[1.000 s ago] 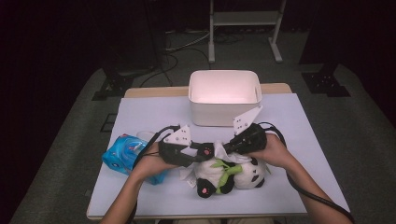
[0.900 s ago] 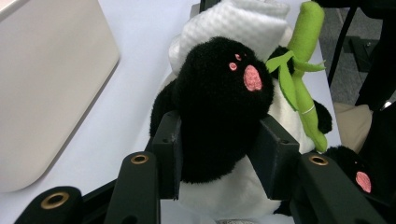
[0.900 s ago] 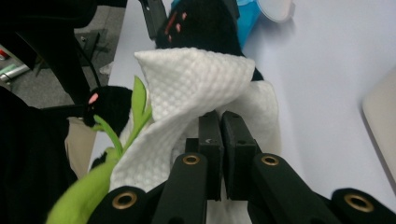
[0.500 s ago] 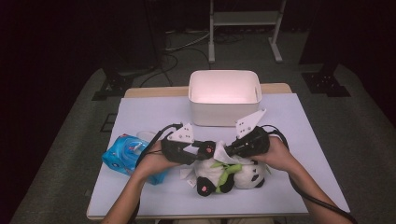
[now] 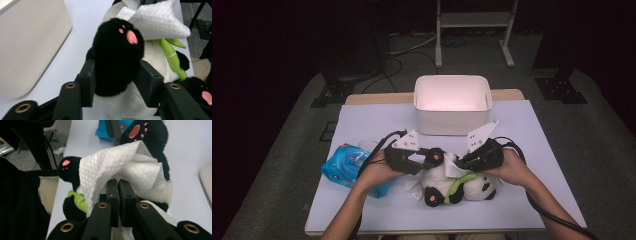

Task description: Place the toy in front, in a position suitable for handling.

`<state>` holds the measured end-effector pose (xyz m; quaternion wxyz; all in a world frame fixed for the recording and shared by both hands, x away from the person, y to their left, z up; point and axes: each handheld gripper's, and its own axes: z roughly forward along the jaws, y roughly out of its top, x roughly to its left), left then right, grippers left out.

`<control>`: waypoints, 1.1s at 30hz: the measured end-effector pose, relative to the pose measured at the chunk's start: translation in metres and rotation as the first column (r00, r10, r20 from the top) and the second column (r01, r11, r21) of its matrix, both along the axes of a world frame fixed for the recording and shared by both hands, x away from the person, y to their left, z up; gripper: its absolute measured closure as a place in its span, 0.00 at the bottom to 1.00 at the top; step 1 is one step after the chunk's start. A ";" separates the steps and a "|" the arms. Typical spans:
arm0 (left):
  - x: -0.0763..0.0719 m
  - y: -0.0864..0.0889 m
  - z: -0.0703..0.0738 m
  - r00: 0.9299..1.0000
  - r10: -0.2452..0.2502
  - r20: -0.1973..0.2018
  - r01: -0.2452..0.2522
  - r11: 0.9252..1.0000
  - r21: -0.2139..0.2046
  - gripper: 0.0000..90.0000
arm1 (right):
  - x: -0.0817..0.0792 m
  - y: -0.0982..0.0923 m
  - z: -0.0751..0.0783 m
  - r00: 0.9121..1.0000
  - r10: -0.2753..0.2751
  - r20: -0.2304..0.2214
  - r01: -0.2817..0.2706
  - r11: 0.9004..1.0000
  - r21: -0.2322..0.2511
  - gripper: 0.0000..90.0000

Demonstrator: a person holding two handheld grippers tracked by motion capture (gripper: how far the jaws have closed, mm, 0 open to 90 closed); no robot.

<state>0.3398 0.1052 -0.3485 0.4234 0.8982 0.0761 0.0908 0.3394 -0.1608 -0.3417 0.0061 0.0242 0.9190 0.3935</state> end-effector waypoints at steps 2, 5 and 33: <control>0.001 0.001 0.000 1.000 0.009 0.000 -0.009 1.000 0.003 0.58 | 0.002 -0.002 -0.001 1.000 -0.007 -0.001 0.007 1.000 0.000 0.97; 0.001 0.005 0.002 1.000 0.011 0.002 -0.011 1.000 0.000 0.58 | 0.007 -0.007 -0.003 1.000 -0.027 -0.008 0.027 1.000 0.001 0.97; -0.008 -0.010 -0.021 0.997 -0.050 -0.050 0.051 0.999 0.010 0.58 | 0.024 -0.030 -0.006 0.994 -0.098 -0.041 0.100 0.994 0.048 0.97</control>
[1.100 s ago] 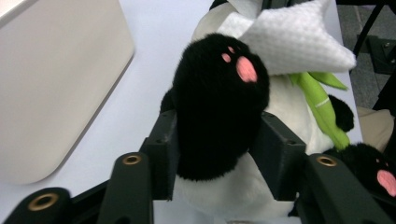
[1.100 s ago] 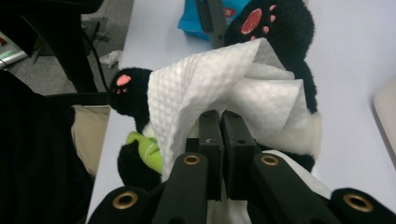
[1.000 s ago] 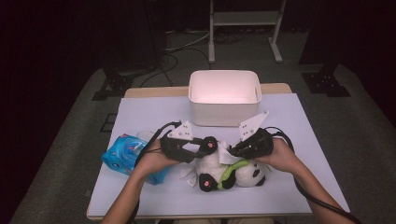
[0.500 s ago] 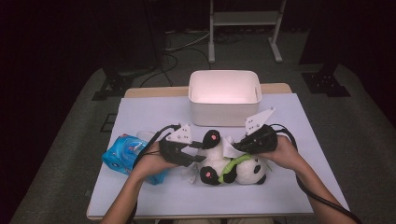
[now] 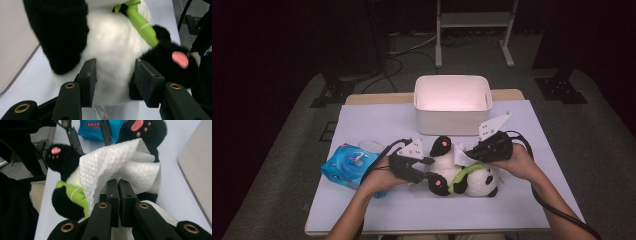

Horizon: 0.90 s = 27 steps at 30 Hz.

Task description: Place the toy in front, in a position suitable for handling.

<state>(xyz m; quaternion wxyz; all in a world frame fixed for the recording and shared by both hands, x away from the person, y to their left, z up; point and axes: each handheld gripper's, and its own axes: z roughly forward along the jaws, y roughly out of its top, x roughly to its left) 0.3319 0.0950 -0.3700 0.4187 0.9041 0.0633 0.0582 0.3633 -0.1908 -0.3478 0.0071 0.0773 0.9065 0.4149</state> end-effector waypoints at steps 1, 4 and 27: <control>-0.001 -0.002 -0.001 1.000 -0.006 0.002 0.006 1.000 0.000 0.58 | 0.000 0.002 0.001 1.000 0.004 -0.005 -0.004 1.000 0.003 0.97; 0.001 -0.005 -0.005 1.000 0.003 0.011 -0.004 1.000 0.024 0.60 | -0.004 0.019 0.003 0.999 0.032 0.013 -0.031 0.999 -0.027 0.96; 0.003 -0.001 -0.008 1.000 0.005 0.020 -0.006 1.000 0.021 0.58 | -0.021 0.032 -0.004 0.998 0.056 0.012 -0.055 0.996 -0.069 0.97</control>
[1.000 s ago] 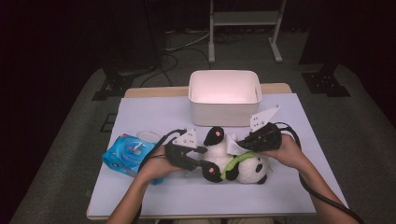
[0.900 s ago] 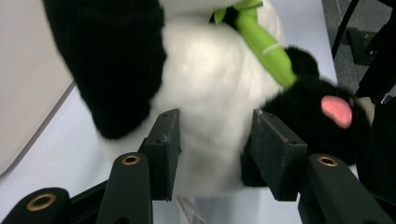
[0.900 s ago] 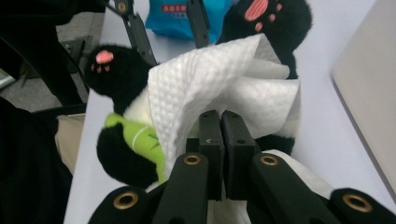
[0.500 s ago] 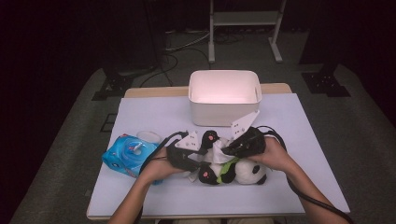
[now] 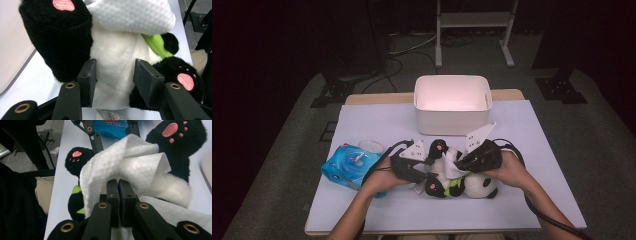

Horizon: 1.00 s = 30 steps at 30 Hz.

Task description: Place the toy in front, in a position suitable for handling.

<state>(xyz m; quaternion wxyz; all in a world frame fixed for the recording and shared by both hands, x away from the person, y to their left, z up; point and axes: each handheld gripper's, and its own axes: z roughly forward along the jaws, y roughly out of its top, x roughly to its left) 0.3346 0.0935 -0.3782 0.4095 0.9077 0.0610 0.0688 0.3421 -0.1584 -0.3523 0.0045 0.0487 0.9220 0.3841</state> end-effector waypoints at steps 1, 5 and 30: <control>0.000 0.000 -0.001 1.000 0.002 -0.002 -0.002 1.000 -0.002 0.58 | 0.000 0.002 -0.001 1.000 -0.003 -0.004 0.003 1.000 0.001 0.97; 0.001 0.000 -0.001 1.000 0.005 -0.006 -0.005 1.000 -0.003 0.58 | -0.001 0.007 0.001 1.000 0.004 0.002 -0.004 1.000 -0.004 0.96; 0.006 -0.001 -0.002 1.000 0.010 -0.008 -0.010 1.000 -0.006 0.59 | -0.006 0.008 0.004 1.000 0.026 -0.007 -0.026 1.000 0.001 0.96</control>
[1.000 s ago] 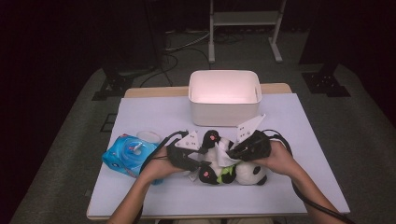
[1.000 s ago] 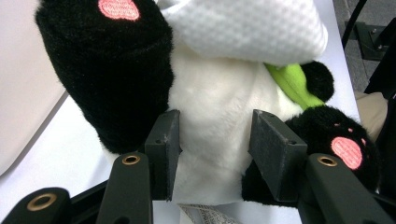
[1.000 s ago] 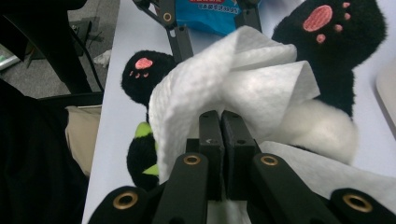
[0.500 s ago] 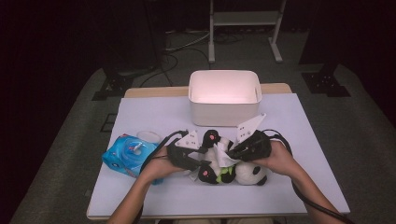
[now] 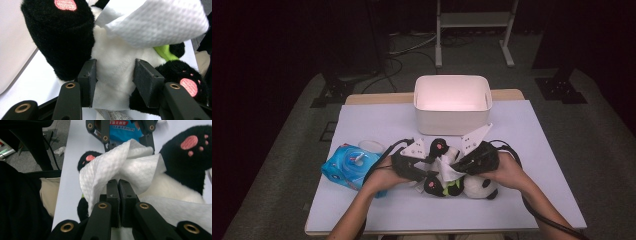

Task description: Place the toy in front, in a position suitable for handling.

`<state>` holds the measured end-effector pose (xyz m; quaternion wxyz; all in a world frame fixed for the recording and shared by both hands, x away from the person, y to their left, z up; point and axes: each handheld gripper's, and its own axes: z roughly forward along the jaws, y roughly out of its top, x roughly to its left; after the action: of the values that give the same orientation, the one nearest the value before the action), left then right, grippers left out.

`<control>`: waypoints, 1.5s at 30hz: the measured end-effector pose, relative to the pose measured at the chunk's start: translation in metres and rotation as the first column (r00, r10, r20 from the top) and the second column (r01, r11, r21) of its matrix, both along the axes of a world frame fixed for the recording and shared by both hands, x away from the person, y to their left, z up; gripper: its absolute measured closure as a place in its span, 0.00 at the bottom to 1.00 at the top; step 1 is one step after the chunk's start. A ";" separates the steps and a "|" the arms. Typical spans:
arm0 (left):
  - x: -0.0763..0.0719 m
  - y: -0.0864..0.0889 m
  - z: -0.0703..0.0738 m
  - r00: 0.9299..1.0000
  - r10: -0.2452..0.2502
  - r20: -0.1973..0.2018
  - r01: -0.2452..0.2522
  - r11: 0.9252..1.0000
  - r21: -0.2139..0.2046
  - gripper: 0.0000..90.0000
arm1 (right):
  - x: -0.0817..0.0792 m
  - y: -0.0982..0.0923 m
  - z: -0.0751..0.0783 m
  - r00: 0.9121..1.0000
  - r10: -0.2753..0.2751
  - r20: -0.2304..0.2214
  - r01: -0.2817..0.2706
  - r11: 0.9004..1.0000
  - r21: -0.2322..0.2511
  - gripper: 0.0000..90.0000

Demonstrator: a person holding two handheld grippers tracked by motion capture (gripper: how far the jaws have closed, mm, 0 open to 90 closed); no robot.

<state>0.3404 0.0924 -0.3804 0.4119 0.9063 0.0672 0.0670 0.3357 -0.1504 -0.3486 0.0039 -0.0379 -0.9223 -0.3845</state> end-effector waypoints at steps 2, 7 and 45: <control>0.000 0.000 0.000 1.000 0.001 0.001 -0.001 1.000 -0.004 0.59 | -0.001 -0.003 0.000 1.000 -0.006 0.001 0.006 1.000 -0.006 0.97; 0.002 -0.001 -0.001 1.000 0.001 -0.001 -0.001 1.000 -0.002 0.59 | -0.001 0.001 -0.005 1.000 -0.016 0.015 0.016 1.000 -0.015 0.96; 0.009 -0.002 0.001 1.000 0.002 -0.013 -0.002 1.000 -0.009 0.57 | -0.020 0.001 -0.012 0.999 0.030 0.030 -0.029 0.998 -0.057 0.97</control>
<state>0.3495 0.0901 -0.3795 0.4153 0.9048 0.0710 0.0615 0.3155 -0.1499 -0.3604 -0.0056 -0.0185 -0.9332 -0.3588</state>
